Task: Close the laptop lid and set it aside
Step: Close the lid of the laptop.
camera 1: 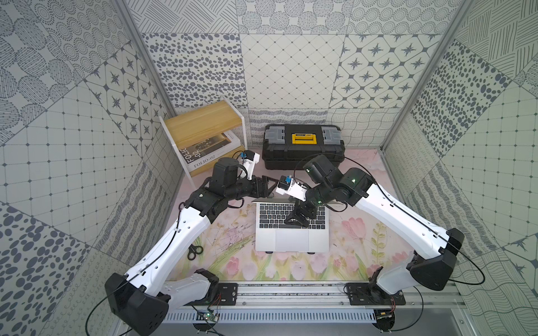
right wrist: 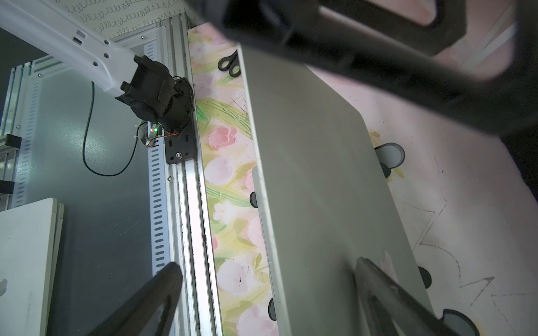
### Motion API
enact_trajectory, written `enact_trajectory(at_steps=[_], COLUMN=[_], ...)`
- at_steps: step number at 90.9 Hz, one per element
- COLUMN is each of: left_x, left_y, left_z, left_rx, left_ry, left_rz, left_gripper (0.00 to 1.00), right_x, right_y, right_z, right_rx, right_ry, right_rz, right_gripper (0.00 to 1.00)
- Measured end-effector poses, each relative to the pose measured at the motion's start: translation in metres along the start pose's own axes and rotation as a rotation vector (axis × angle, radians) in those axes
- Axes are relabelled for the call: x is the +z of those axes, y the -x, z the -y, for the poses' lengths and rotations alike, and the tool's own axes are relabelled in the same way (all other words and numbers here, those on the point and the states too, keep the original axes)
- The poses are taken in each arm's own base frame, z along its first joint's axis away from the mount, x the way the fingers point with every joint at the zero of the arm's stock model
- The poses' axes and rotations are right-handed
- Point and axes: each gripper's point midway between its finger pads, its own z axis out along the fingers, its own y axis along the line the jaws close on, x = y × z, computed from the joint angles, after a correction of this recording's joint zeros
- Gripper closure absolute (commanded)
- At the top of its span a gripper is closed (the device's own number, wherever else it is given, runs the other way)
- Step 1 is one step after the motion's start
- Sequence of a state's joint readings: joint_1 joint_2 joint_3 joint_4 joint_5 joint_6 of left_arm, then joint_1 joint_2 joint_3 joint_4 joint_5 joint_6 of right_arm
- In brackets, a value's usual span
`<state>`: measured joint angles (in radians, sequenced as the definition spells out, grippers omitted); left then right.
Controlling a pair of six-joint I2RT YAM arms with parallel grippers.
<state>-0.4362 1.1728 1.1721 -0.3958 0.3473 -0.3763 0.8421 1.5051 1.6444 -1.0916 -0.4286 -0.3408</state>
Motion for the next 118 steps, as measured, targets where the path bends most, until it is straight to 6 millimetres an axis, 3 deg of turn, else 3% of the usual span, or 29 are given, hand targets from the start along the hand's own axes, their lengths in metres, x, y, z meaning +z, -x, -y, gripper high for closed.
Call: enact_trajectory(at_steps=[39,51,62,74,81,87,92,97,107,118], left_x=[0.007,0.01,0.012,0.012,0.011,0.012,0.012,0.012,0.011,0.009], left_y=[-0.06,-0.075,-0.08,-0.08,-0.078,-0.077,-0.077,-0.076,-0.076,-0.077], left_z=[0.004,-0.004,-0.01,-0.014,-0.015,-0.016,-0.018,-0.019,-0.023,-0.028], left_rx=[0.083,0.083,0.087,0.091,0.094,0.094,0.092,0.089,0.087,0.082], left_ry=[-0.027,-0.014,0.006,0.029,0.035,0.045,0.054,0.061,0.081,0.107], left_rz=[-0.114,-0.143,-0.151,-0.142,-0.129,-0.121,-0.117,-0.113,-0.102,-0.092], left_gripper=[0.22,0.21,0.2,0.19,0.18,0.18,0.17,0.17,0.16,0.15], right_x=[-0.006,-0.031,-0.072,-0.126,-0.148,-0.157,-0.155,-0.139,-0.1,-0.081], right_y=[-0.005,0.001,0.009,0.003,-0.02,-0.052,-0.074,-0.092,-0.121,-0.139], right_z=[0.003,-0.001,0.003,0.034,0.068,0.099,0.114,0.121,0.119,0.115], right_rx=[0.058,0.078,0.125,0.285,0.476,0.671,0.787,0.867,0.962,1.006], right_ry=[-0.053,-0.104,-0.226,-0.46,-0.573,-0.64,-0.662,-0.639,-0.564,-0.529], right_rz=[-0.004,0.053,0.155,0.31,0.371,0.393,0.385,0.346,0.243,0.176], right_gripper=[0.03,0.03,0.03,0.03,0.03,0.03,0.03,0.03,0.03,0.03])
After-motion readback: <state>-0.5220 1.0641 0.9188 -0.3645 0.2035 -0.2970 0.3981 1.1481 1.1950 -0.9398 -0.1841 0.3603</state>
